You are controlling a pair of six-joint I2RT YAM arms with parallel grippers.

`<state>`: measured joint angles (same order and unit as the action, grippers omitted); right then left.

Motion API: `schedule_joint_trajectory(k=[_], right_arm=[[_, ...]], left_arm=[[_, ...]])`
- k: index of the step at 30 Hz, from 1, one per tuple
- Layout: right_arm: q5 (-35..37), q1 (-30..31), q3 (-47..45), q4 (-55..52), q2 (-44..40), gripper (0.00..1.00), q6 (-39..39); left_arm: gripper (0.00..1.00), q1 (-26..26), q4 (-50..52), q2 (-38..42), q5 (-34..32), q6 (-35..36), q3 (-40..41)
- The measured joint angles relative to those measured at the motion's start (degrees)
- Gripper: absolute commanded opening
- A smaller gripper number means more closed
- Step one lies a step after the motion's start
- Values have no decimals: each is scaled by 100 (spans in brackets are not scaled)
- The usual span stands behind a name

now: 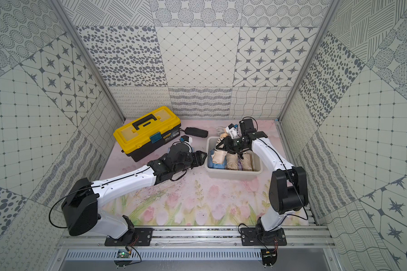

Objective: Put the umbrella into the storage box
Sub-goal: Place the umbrella in the storage box, then adjust the storage box at the center of the board.

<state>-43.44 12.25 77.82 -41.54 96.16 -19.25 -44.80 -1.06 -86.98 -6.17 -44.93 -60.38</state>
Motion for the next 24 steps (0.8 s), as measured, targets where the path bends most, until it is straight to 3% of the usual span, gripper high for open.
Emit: schedule_joint_trajectory(k=[7, 12, 15, 20, 24], right_arm=[[-133, 170, 315, -365, 632, 42, 227], [-114, 308, 339, -479, 859, 67, 315], [-52, 334, 393, -505, 872, 76, 356], [293, 319, 437, -505, 680, 74, 407], [758, 236, 424, -494, 232, 65, 457]], left_arm=[[47, 74, 2, -348, 282, -127, -48], [42, 81, 0, -505, 402, -144, -63], [39, 81, -63, -575, 468, -149, -79], [32, 87, -175, -640, 584, -164, -81], [23, 94, -280, -662, 647, -184, -81]])
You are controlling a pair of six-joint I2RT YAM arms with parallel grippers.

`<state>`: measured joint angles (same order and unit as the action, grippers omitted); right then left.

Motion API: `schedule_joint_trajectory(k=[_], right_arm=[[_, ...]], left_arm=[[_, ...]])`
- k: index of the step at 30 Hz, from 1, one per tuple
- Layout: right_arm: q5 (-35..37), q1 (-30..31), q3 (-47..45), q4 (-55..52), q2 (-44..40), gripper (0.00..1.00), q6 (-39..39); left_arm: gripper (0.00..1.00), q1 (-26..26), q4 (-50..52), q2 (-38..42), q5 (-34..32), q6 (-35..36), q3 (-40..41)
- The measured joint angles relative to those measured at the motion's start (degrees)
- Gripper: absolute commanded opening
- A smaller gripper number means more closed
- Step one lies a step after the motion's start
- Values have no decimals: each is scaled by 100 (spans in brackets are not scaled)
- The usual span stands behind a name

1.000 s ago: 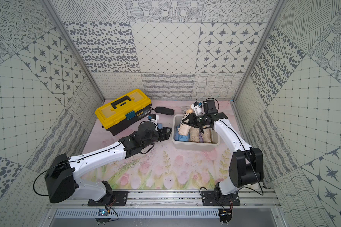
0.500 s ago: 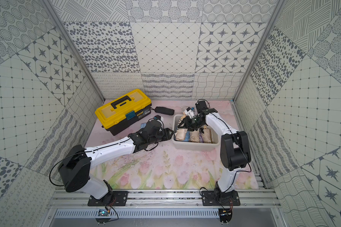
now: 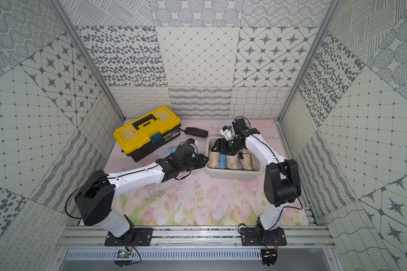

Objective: Put the umbrella into the storage box
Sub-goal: Adjust the storage box at the center of the board.

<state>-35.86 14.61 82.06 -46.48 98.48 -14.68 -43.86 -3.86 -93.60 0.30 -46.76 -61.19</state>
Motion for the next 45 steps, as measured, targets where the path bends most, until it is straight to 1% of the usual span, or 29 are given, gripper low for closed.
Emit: schedule_joint_trajectory(k=[2, 5, 10, 14, 18, 19, 20, 21, 23, 25, 26, 29, 33, 36, 41, 45], right_arm=[[153, -24, -79, 52, -321, 59, 9], [260, 26, -389, 238, -750, 53, -20], [457, 409, -968, 417, -890, 45, -63], [704, 632, -1331, 463, -885, 43, -120], [798, 660, -1449, 555, -901, 45, -138], [824, 664, -1473, 557, -933, 49, -138], [874, 664, -1495, 557, -986, 55, -131], [925, 664, -1515, 560, -1049, 60, -120], [1029, 640, -1545, 562, -1261, 67, -133], [1106, 595, -1545, 590, -1521, 70, -127], [1143, 579, -1554, 640, -1683, 71, -127], [1237, 518, -1668, 855, -2186, 74, -118], [1368, 470, -1980, 1132, -2787, 78, -85], [1493, 463, -2208, 1215, -3095, 80, -20], [1714, 431, -2544, 1287, -3501, 82, 17], [1838, 400, -2684, 1292, -3753, 82, 13]], left_arm=[[18, 4, -46, -9, 39, -7, 0], [13, 4, -61, -11, 90, -46, 0], [10, -15, -70, -11, 87, -74, 4], [9, -70, -114, -2, -24, -81, 39], [10, -179, -197, 42, -243, -103, 114], [12, -223, -205, 61, -295, -111, 133], [18, -262, -208, 83, -326, -120, 155], [26, -293, -205, 107, -343, -129, 175], [47, -352, -153, 177, -350, -129, 208], [59, -396, -76, 313, -348, -92, 216], [62, -411, -46, 400, -363, -50, 212], [67, -413, 105, 675, -461, 70, 164], [68, -282, 444, 1045, -643, 319, 59], [72, -50, 822, 1305, -745, 804, -33], [81, 511, 1602, 1624, -793, 2175, -251], [84, 964, 2238, 1692, -769, 3427, -352]])
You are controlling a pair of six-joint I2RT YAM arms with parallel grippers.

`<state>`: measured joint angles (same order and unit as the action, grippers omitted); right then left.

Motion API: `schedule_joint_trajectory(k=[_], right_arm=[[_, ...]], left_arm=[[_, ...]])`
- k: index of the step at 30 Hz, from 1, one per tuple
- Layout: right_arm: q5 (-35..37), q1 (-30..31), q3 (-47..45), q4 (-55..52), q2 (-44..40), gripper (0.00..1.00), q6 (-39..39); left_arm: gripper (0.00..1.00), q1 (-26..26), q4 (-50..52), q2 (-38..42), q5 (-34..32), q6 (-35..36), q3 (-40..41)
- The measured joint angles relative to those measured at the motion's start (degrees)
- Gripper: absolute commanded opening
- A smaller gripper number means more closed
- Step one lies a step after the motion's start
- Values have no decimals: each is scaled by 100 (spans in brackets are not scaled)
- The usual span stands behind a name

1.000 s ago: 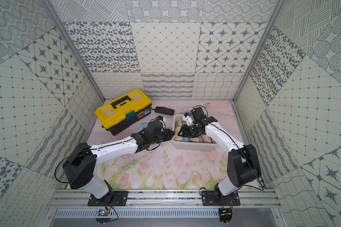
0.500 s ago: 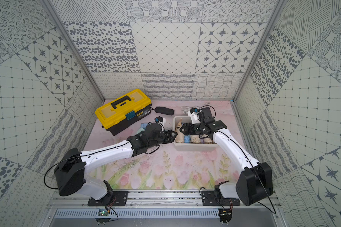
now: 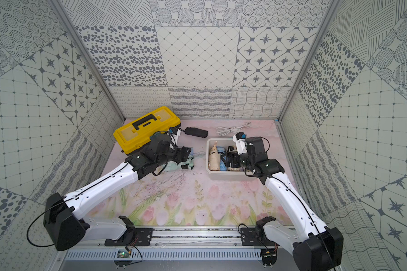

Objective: Put the umbrella into the storage box
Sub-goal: Adjust the storage box at the center of the board, then pick up the umbrella from the center of the board.

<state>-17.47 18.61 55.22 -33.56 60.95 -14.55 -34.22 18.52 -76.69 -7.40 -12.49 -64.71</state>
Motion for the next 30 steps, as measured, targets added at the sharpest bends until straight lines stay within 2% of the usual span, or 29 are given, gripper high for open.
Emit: schedule_joint_trajectory(k=[8, 15, 22, 30], right_arm=[[59, 0, -111, 20, -223, 83, -61], [50, 0, -192, -4, -398, 82, -203], [-52, 0, -295, -55, -686, 82, -313], [-79, 0, -330, -94, -776, 82, -354]], left_arm=[[86, 387, 1095, -398, 273, 2514, -4], [87, 442, 1346, -1043, 203, 4251, 155], [87, 522, 1008, -1582, -103, 5394, 439], [84, 629, 448, -2070, -468, 6153, 494]])
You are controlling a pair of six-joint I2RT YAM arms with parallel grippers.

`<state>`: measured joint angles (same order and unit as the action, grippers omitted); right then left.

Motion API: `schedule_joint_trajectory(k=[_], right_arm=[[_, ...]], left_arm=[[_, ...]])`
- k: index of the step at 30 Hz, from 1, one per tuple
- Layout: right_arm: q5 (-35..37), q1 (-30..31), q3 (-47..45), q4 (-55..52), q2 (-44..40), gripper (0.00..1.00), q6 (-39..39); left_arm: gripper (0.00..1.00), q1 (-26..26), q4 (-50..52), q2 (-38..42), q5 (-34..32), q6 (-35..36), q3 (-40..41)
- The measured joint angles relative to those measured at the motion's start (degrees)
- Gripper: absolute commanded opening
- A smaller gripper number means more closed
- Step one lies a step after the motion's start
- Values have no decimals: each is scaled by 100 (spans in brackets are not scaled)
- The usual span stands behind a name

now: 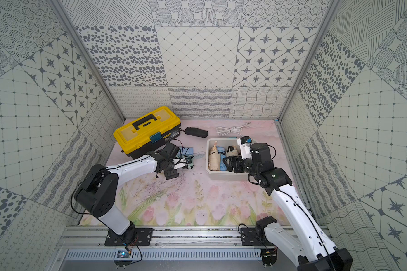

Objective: Put the umbrella into the storage box
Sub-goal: Pick up the umbrella from the center of the board.

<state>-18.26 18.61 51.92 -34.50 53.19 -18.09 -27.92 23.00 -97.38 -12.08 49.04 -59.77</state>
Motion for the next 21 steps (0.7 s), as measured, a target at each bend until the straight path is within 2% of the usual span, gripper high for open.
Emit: schedule_joint_trajectory(k=[9, 13, 17, 21], right_arm=[[-52, 0, 0, -4, 4, 82, -17], [-57, -2, 0, -4, 4, 82, -17], [-55, 0, 0, -4, 2, 82, -17], [-50, -2, -15, -4, -4, 82, -15]], left_arm=[[72, 98, -673, -389, -343, 463, 0], [61, 120, -1016, -505, -514, 605, -2], [66, 136, -1176, -407, -538, 715, 63], [75, 155, -1176, 7, -341, 813, 280]])
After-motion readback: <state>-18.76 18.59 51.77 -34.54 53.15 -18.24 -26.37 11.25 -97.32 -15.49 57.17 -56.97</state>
